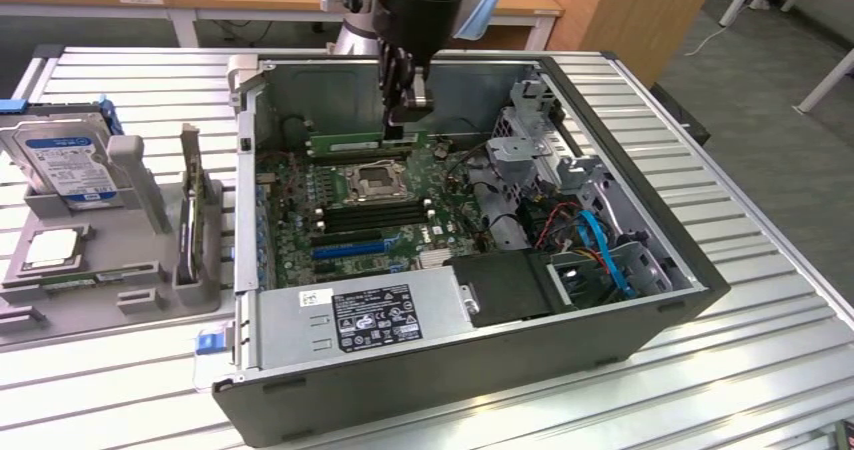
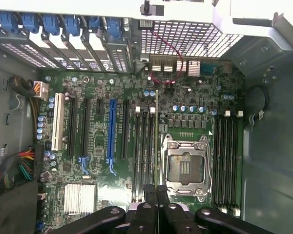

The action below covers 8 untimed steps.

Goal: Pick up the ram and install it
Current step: 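Pick up the ram and move it above insertion slot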

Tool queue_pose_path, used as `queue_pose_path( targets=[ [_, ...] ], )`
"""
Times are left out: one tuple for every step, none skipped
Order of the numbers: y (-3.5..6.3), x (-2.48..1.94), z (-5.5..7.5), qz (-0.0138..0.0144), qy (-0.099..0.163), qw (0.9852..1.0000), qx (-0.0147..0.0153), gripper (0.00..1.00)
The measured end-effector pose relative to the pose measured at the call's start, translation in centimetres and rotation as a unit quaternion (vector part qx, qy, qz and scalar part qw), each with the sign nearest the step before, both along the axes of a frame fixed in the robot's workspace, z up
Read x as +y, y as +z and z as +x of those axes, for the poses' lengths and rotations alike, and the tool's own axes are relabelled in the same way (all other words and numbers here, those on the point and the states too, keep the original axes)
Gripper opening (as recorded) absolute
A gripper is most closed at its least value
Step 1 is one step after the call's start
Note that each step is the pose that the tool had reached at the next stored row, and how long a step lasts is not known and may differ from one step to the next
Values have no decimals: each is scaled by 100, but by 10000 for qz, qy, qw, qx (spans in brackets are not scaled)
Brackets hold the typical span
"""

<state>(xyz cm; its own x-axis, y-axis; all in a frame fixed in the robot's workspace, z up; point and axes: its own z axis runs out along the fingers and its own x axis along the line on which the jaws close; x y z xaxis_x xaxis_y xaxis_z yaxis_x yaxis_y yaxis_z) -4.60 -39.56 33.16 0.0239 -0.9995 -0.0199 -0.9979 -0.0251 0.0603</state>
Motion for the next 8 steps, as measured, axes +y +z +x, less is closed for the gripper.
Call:
queue_pose_path(
  targets=[
    [0, 0, 13, 0, 0, 10000, 0, 11],
    [0, 0, 25, -1, 0, 10000, 1, 11],
    [0, 0, 36, 0, 0, 10000, 1, 11],
    [0, 0, 48, 0, 0, 10000, 1, 11],
    [0, 0, 61, -1, 0, 10000, 1, 11],
    [0, 0, 73, 0, 1, 10000, 1, 11],
    [0, 0, 85, -1, 0, 10000, 1, 11],
    [-1, 0, 94, 0, 0, 10000, 1, 11]
  ],
)
